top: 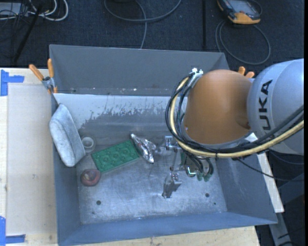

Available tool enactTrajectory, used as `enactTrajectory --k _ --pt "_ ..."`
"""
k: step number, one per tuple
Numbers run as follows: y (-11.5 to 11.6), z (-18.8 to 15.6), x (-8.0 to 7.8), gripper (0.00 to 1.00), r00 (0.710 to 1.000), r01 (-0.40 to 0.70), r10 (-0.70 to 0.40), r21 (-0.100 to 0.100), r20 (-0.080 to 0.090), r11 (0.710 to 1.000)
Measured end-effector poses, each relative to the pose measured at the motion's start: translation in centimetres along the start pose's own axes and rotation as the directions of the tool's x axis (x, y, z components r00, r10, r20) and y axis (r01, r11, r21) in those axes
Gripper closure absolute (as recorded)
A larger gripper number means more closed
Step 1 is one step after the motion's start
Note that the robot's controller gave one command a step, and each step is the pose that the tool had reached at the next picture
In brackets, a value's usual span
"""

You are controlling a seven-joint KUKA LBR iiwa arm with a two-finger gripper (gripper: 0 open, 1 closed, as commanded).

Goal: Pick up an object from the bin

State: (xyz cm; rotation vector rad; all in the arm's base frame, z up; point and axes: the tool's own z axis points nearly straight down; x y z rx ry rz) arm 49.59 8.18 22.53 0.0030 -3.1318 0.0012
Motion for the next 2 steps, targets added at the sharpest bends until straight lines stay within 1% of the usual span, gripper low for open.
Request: enactTrajectory --k 1,2 --pt "6.2 15.2 1.7 0.00 0.928 0.372 -0.372 0.008 0.035 0.928" --pt "14.0 12.5 -0.5 0.00 0.872 0.489 -0.489 0.002 0.013 0.872"
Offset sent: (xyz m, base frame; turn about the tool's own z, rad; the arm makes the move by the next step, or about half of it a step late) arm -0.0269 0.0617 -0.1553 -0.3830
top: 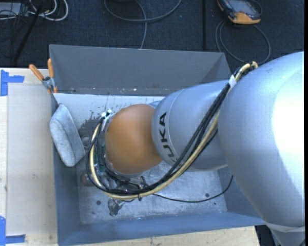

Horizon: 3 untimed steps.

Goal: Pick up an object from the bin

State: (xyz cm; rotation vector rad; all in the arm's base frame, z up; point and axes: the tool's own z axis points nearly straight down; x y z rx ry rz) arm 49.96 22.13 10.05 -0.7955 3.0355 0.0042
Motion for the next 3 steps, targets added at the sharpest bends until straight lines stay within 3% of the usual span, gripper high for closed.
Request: enactTrajectory --k 1,2,3 --pt "-5.3 -0.1 -9.1 0.00 0.996 -0.090 0.090 0.003 0.000 0.996" --pt "-13.9 2.6 -5.9 0.00 0.992 -0.130 0.130 0.000 0.008 0.992" --pt "-4.4 2.8 -1.4 0.00 1.000 -0.025 0.025 0.001 0.005 1.000"
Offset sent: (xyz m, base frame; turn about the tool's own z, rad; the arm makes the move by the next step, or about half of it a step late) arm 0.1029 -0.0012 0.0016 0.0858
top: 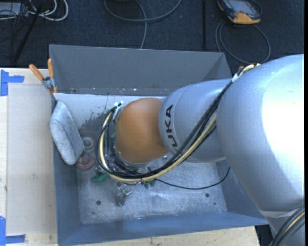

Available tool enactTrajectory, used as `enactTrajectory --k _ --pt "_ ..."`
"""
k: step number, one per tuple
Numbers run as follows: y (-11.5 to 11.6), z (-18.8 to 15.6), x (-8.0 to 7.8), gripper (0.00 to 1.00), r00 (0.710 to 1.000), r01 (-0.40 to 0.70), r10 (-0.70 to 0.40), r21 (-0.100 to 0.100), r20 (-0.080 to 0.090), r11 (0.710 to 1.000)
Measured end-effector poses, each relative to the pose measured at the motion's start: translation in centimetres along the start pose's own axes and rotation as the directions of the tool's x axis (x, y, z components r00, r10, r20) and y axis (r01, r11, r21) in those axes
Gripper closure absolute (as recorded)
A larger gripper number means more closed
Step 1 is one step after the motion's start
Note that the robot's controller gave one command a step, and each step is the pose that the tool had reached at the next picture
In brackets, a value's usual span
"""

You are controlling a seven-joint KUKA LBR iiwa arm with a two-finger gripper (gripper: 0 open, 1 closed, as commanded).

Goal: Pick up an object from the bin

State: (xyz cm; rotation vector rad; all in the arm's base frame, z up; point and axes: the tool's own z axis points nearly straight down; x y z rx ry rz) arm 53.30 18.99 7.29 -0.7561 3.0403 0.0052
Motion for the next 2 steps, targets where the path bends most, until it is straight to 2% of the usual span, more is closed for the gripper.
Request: enactTrajectory --k 1,2 --pt "-0.2 -0.2 -0.2 1.00 1.000 -0.005 0.005 0.000 0.003 1.000" --pt "-0.2 -8.1 -0.5 1.00 1.000 -0.006 0.006 0.002 -0.002 1.000"
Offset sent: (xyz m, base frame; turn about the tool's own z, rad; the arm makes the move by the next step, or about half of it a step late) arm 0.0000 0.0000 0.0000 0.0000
